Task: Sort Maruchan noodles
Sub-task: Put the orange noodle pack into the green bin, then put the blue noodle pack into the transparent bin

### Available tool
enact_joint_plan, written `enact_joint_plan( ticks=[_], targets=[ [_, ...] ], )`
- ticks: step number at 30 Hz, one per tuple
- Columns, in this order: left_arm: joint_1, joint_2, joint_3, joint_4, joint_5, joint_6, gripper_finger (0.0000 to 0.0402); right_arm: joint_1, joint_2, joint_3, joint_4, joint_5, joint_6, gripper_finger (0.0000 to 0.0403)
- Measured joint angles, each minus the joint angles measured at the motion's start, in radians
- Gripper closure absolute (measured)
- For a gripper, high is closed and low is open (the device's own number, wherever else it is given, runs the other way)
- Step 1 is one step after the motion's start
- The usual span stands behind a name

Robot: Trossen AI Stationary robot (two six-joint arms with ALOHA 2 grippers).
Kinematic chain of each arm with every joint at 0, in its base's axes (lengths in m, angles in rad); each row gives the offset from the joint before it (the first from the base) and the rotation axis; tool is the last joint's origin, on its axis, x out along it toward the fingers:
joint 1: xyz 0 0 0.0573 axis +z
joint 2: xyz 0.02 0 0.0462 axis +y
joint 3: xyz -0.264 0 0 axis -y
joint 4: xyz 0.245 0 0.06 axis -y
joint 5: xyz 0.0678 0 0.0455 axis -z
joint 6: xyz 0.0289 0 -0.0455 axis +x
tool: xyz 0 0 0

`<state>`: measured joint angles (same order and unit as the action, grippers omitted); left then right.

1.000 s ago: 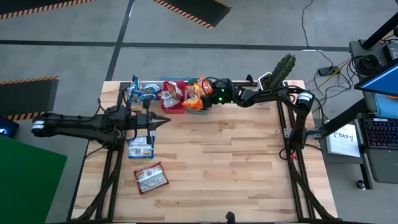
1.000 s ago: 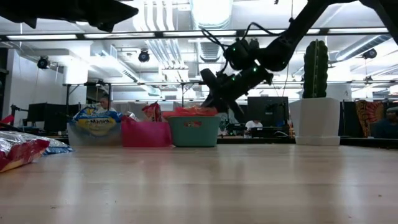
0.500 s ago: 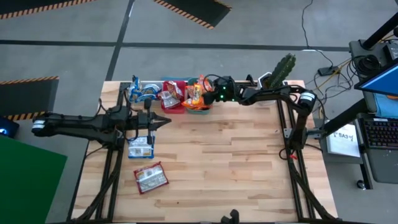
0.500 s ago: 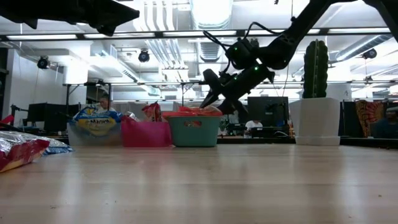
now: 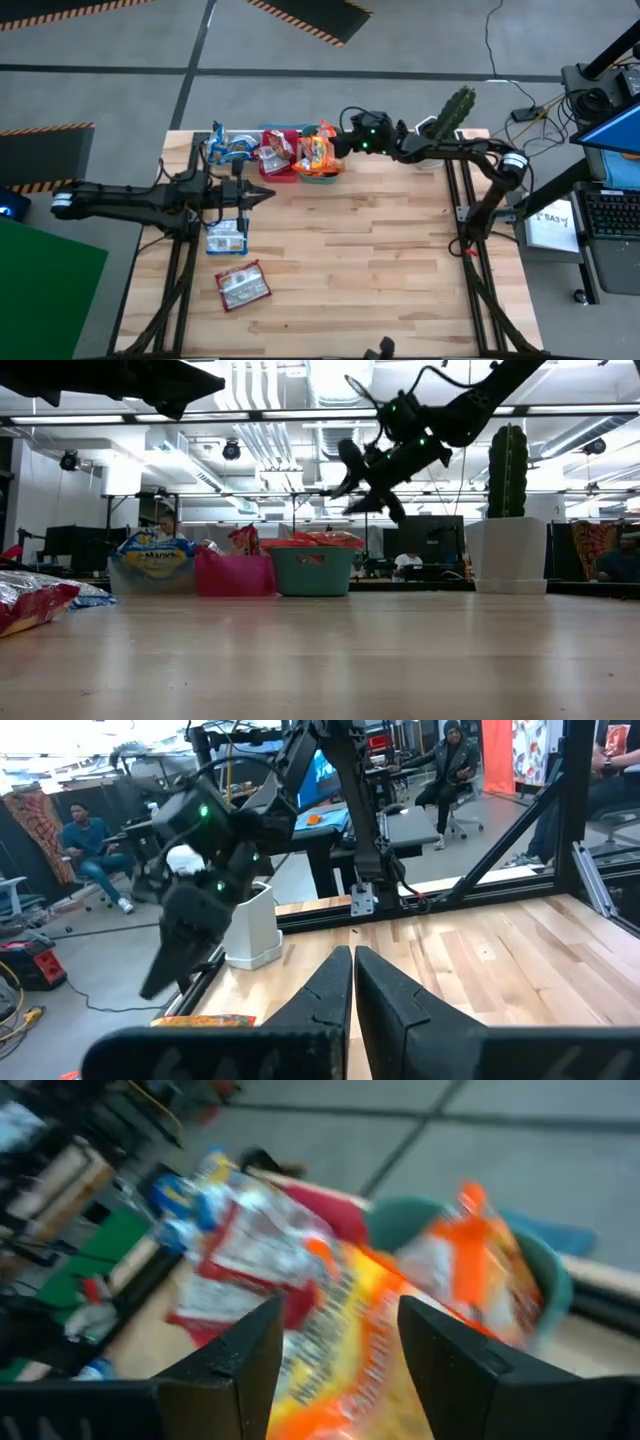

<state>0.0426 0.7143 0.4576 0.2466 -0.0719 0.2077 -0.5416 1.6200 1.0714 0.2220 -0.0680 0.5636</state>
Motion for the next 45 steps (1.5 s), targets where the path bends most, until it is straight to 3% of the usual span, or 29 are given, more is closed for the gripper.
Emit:
enact_joint_plan(
  ticks=[3, 6, 13, 19, 24, 29, 37, 42, 45],
  targets=[
    [0.0, 0.001, 0.0, 0.0, -0.001, 0.0, 0.0402, 0.025, -0.006, 0.0, 0.098, 0.061, -0.049, 0.0231],
    [0.0, 0.001, 0.0, 0.001, -0.001, 0.0, 0.0402, 0.056, 0.022, 0.001, 0.199, 0.197, -0.145, 0.0254],
    [0.0, 0.002, 0.0, 0.009, -0.001, 0.0, 0.0402, 0.111, 0.216, 0.005, 0.469, 0.386, -0.24, 0.0317],
    [0.0, 0.002, 0.0, 0.016, -0.001, 0.0, 0.0402, 0.123, 0.405, 0.064, 0.527, 0.419, -0.221, 0.0364],
    [0.0, 0.002, 0.0, 0.016, -0.001, 0.0, 0.0402, 0.142, 0.481, 0.118, 0.537, 0.458, -0.226, 0.0382],
    [0.0, 0.002, 0.0, 0.017, -0.001, -0.006, 0.0402, 0.148, 0.452, 0.156, 0.452, 0.482, -0.289, 0.0391],
    [0.0, 0.001, 0.0, 0.045, -0.025, -0.028, 0.0402, 0.166, 0.285, 0.201, 0.21, 0.477, -0.334, 0.039],
    [0.0, 0.012, 0.0, 0.019, -0.228, -0.09, 0.0402, 0.211, 0.119, 0.201, 0.014, 0.388, -0.385, 0.039],
    [0.001, 0.021, 0.0, -0.037, -0.284, -0.133, 0.0402, 0.258, 0.026, 0.184, -0.136, 0.358, -0.421, 0.039]
  ],
)
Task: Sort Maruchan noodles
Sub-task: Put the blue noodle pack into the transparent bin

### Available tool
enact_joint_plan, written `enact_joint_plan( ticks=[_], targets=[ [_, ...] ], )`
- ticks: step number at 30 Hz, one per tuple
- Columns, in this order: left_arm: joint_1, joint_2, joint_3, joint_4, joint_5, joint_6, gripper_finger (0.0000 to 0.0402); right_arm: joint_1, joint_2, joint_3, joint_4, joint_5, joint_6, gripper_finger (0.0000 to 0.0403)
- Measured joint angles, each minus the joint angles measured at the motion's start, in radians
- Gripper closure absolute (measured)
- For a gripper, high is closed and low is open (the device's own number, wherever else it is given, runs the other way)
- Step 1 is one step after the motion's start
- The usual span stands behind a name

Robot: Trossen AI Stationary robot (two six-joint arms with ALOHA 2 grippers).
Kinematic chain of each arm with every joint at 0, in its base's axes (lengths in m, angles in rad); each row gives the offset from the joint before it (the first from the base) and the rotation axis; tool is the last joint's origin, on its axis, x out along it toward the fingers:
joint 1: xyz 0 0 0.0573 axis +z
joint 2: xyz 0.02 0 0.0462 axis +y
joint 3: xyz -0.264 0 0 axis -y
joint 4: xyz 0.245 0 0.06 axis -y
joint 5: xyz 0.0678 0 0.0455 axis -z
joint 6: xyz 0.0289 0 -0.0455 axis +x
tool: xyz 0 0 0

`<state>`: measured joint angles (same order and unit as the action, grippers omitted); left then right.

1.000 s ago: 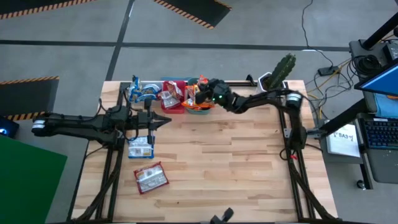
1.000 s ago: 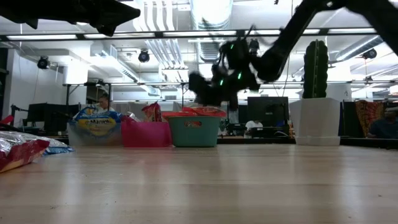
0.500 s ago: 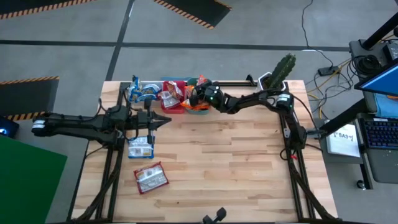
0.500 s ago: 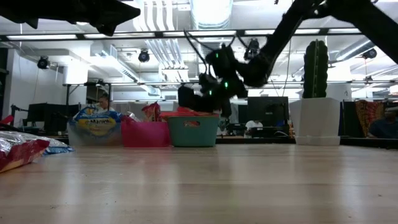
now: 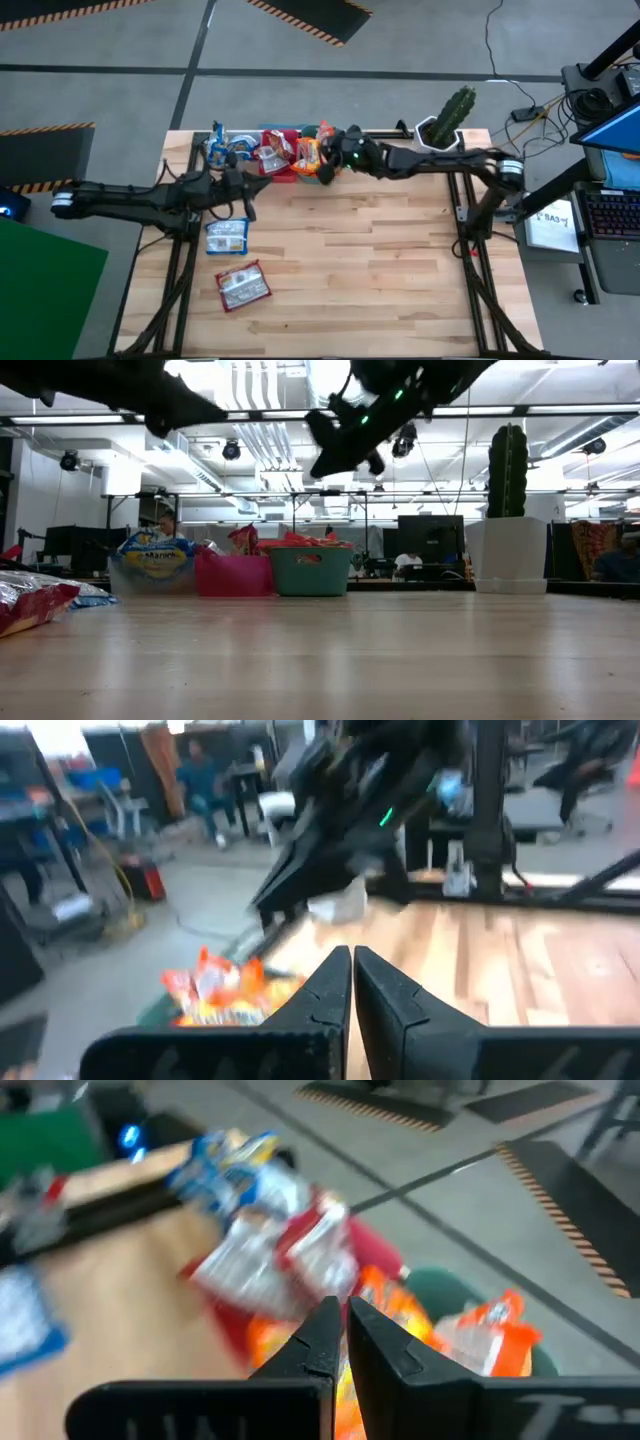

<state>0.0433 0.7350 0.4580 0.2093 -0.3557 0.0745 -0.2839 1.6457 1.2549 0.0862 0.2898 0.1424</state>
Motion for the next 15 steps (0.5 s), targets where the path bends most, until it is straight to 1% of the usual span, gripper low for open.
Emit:
enact_joint_plan(
  ticks=[2, 4, 8, 12, 14, 15],
  targets=[
    [0.0, 0.007, 0.014, -0.082, -0.001, -0.037, 0.0402, 0.038, -0.06, -0.018, -0.086, -0.003, -0.025, 0.039],
    [0.0, 0.026, 0.055, -0.204, -0.001, -0.09, 0.0402, 0.078, -0.115, -0.038, -0.154, -0.002, -0.042, 0.039],
    [0.0, 0.086, 0.174, -0.532, 0.011, -0.223, 0.0402, 0.147, -0.21, -0.103, -0.238, -0.003, -0.059, 0.039],
    [0.0, 0.177, 0.271, -0.911, 0.138, -0.381, 0.0402, 0.191, -0.303, -0.188, -0.237, -0.003, -0.066, 0.039],
    [-0.001, 0.218, 0.281, -1.057, 0.227, -0.507, 0.0402, 0.202, -0.347, -0.229, -0.223, -0.003, -0.06, 0.039],
    [-0.001, 0.24, 0.281, -1.103, 0.264, -0.582, 0.0402, 0.206, -0.365, -0.252, -0.219, -0.002, -0.055, 0.039]
  ],
)
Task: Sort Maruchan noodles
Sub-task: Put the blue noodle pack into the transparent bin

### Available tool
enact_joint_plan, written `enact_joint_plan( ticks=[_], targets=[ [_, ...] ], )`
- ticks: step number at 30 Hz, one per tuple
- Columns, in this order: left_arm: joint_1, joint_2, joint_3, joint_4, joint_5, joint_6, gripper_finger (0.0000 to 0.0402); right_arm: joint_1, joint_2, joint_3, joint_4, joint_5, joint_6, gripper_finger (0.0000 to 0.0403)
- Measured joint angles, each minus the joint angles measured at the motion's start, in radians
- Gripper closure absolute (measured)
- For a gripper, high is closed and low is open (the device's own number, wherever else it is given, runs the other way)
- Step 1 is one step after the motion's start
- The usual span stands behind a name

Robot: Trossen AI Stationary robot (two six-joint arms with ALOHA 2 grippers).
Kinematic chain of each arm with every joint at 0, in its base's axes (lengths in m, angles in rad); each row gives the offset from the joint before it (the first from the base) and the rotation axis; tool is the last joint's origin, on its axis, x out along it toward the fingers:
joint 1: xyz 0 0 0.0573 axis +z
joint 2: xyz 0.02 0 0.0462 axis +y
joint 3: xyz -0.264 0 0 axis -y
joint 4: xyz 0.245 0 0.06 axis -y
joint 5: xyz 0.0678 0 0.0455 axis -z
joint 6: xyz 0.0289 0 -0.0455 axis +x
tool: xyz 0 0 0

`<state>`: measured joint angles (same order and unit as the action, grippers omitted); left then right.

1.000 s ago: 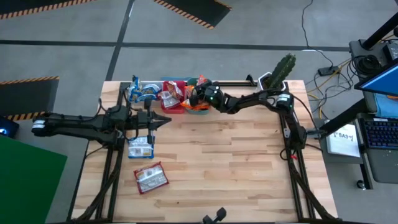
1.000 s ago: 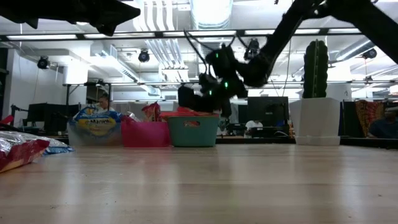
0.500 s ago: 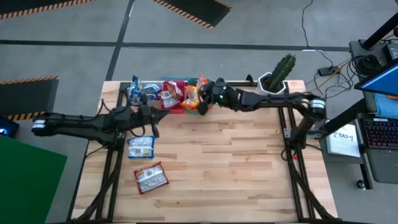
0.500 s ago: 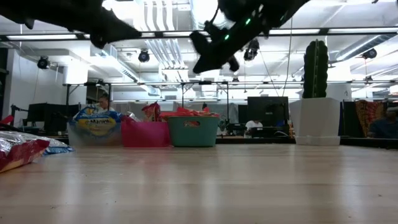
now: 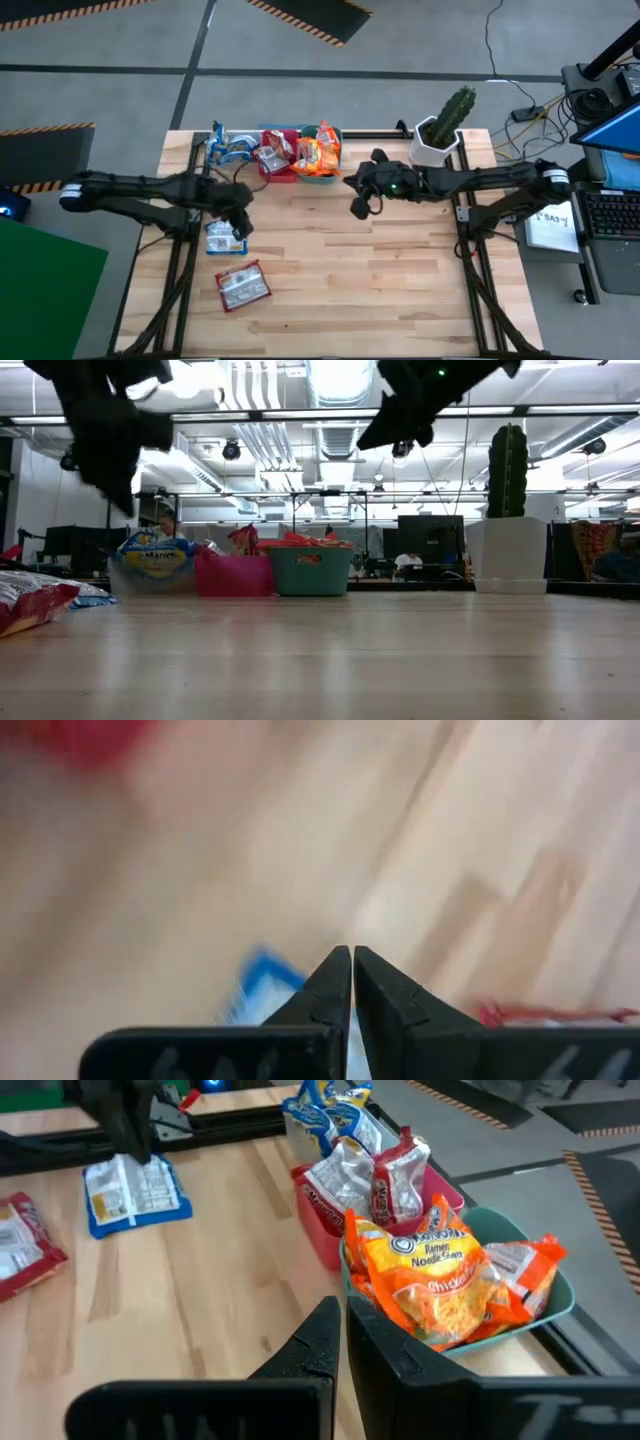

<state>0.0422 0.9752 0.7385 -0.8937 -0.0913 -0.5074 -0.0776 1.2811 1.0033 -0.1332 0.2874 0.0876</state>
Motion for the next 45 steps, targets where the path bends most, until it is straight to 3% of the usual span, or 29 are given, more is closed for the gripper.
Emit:
enact_joint_plan(
  ticks=[4, 8, 14, 20, 27, 30, 34, 39, 42, 45],
  targets=[
    [-0.011, 0.069, -0.042, -0.052, 0.119, -0.297, 0.0402, 0.008, -0.056, -0.083, 0.061, 0.0, 0.024, 0.039],
    [-0.048, 0.135, -0.067, -0.057, 0.212, -0.377, 0.0402, 0.008, -0.076, -0.14, 0.116, 0.0, 0.024, 0.039],
    [-0.093, 0.196, -0.045, -0.091, 0.081, -0.421, 0.0402, 0.008, -0.07, -0.16, 0.165, 0.0, 0.011, 0.039],
    [-0.096, 0.284, -0.048, -0.181, 0.055, -0.439, 0.0402, 0.008, -0.068, -0.161, 0.184, 0.0, -0.021, 0.039],
    [-0.096, 0.409, -0.052, -0.146, 0.048, -0.424, 0.0402, 0.008, -0.068, -0.161, 0.187, 0.0, -0.021, 0.039],
    [-0.096, 0.461, -0.044, -0.032, 0.044, -0.373, 0.0402, 0.008, -0.068, -0.161, 0.187, 0.0, -0.019, 0.039],
    [-0.107, 0.497, 0.03, 0.222, -0.057, -0.234, 0.0402, 0.008, -0.068, -0.161, 0.192, 0.0, -0.009, 0.039],
    [-0.116, 0.485, 0.148, 0.241, -0.081, 0.042, 0.0402, 0.008, -0.068, -0.162, 0.191, -0.001, -0.002, 0.039],
    [-0.151, 0.471, 0.17, 0.284, -0.038, 0.226, 0.0402, 0.008, -0.068, -0.178, 0.19, -0.003, 0.017, 0.039],
    [-0.177, 0.467, 0.163, 0.336, -0.069, 0.34, 0.0402, 0.008, -0.068, -0.195, 0.191, -0.004, 0.025, 0.039]
  ],
)
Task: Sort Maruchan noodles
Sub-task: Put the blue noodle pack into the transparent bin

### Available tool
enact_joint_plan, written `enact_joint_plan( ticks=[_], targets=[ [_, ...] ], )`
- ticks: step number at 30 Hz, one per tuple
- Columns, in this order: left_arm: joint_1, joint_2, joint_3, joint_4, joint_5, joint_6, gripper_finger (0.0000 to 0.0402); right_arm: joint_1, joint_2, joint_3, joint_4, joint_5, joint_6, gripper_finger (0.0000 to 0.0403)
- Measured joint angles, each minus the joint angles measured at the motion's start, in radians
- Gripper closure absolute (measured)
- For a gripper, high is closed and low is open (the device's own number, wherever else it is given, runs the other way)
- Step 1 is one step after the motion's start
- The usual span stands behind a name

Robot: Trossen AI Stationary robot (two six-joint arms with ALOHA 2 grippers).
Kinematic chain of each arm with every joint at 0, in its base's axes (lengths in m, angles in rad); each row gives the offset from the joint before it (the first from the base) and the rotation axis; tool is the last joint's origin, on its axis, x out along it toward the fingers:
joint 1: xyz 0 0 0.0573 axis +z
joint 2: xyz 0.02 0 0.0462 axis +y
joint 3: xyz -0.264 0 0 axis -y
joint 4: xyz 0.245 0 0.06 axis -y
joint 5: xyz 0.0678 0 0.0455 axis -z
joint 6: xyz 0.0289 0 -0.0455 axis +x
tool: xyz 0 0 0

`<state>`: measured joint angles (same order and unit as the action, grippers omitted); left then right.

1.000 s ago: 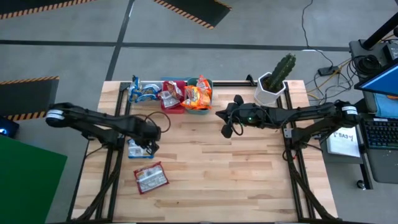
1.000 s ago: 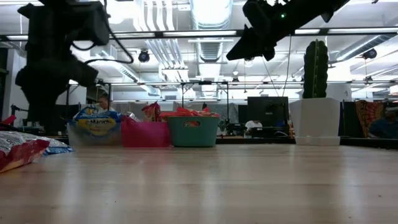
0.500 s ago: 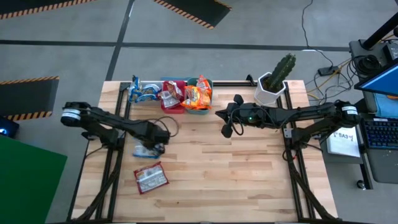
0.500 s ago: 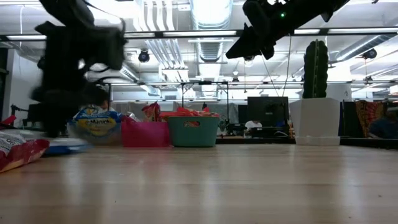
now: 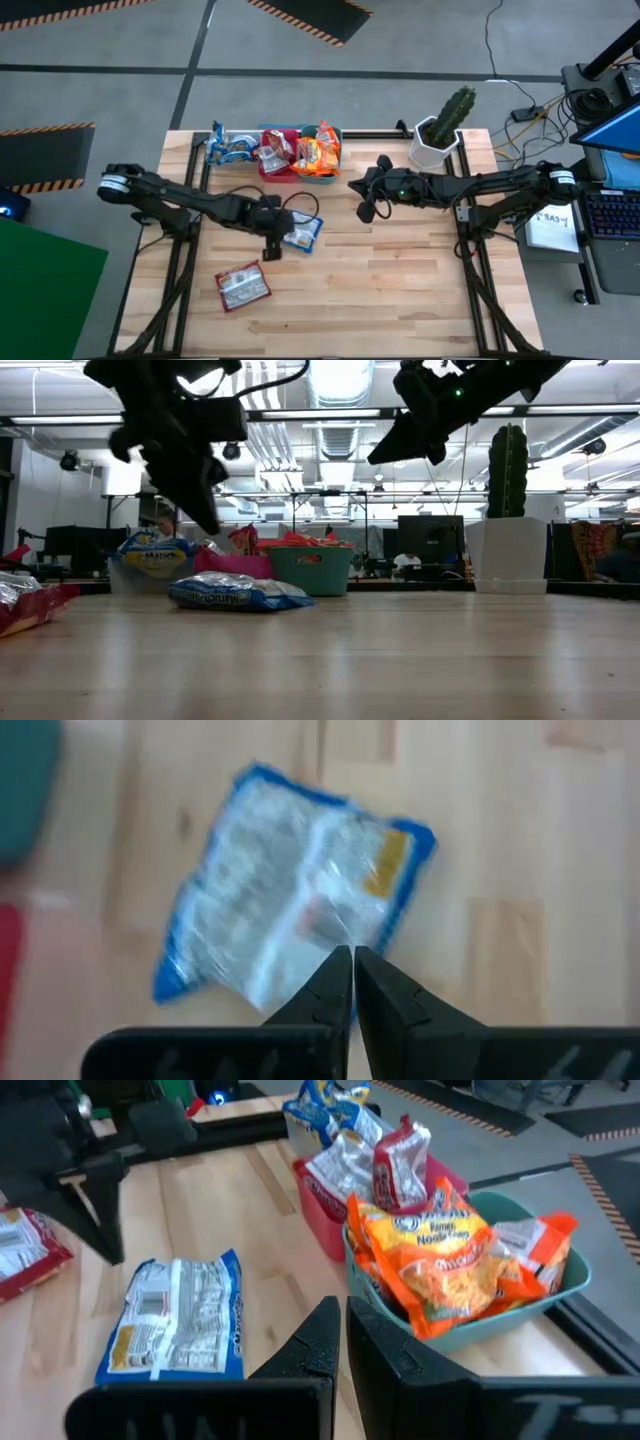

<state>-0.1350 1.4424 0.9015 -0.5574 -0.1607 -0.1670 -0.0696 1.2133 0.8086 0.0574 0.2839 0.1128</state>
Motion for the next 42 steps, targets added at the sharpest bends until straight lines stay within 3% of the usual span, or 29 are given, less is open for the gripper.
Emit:
enact_joint_plan(
  ticks=[6, 10, 16, 20, 25, 36, 39, 42],
  targets=[
    [-0.002, 0.021, -0.034, 0.082, -0.04, 0.054, 0.0369, 0.0, 0.0, -0.026, 0.0, 0.0, 0.036, 0.039],
    [-0.012, 0.022, -0.088, 0.175, -0.039, 0.079, 0.0308, 0.0, 0.0, -0.028, 0.0, 0.0, 0.045, 0.039],
    [-0.048, 0.027, -0.202, 0.471, 0.024, 0.196, 0.0203, 0.0, 0.0, -0.028, 0.0, 0.0, 0.036, 0.039],
    [-0.043, 0.027, -0.25, 0.528, 0.016, 0.187, 0.0167, 0.0, 0.0, -0.028, 0.0, 0.0, 0.044, 0.039],
    [-0.044, 0.041, -0.291, 0.585, 0.013, 0.168, 0.0166, -0.001, 0.0, -0.029, 0.001, 0.001, 0.044, 0.039],
    [-0.045, 0.19, -0.25, 0.605, 0.001, 0.145, 0.0192, -0.001, 0.0, -0.029, 0.004, 0.004, 0.044, 0.039],
    [-0.052, 0.223, -0.232, 0.579, -0.026, 0.146, 0.0214, -0.001, 0.0, -0.029, 0.001, 0.004, 0.043, 0.039],
    [-0.064, 0.245, -0.212, 0.548, -0.065, 0.152, 0.0262, -0.001, 0.0, -0.029, 0.0, 0.004, 0.043, 0.039]
  ],
)
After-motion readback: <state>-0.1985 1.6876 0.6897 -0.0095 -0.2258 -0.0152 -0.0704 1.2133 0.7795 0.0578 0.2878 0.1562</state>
